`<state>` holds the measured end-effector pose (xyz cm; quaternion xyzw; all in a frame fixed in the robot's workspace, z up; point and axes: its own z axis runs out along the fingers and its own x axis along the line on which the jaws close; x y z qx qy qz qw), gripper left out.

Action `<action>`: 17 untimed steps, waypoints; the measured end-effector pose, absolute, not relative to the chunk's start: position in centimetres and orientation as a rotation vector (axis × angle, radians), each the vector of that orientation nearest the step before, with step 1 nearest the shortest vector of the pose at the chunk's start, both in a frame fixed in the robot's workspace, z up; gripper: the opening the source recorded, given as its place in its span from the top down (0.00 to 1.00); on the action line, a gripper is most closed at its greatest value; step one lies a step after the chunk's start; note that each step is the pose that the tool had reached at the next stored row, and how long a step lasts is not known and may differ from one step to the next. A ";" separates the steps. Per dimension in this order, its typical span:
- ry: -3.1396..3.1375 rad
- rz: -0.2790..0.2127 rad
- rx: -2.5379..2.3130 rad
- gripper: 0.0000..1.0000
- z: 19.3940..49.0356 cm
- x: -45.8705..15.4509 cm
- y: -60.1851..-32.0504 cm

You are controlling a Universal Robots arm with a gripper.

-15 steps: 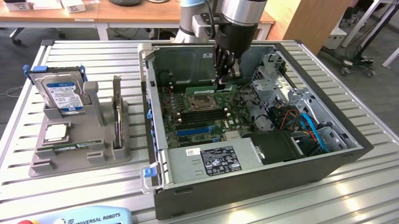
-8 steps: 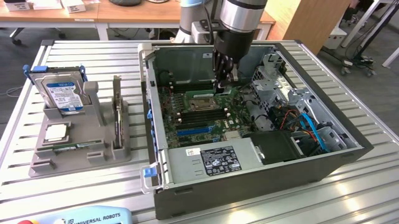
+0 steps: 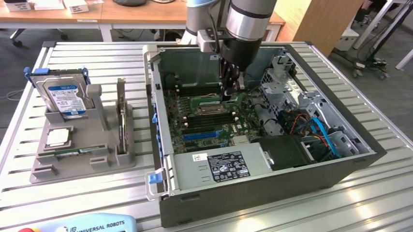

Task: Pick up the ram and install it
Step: 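Insert the ram into the slot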

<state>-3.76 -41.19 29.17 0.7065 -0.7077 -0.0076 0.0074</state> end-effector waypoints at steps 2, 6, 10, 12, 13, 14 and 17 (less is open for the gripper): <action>-2.213 -0.024 2.209 0.89 28.8 -3.8 -41.2; -2.213 -0.024 2.209 0.89 28.1 -3.8 -41.2; -2.213 -0.024 2.209 0.89 27.3 -3.8 -41.2; -2.213 -0.024 2.209 0.89 27.0 -3.8 -41.2; -2.213 -0.024 2.209 0.89 26.8 -3.8 -41.2; -2.213 -0.024 2.209 0.89 26.6 -3.8 -41.2; -2.213 -0.024 2.209 0.89 26.1 -3.8 -41.2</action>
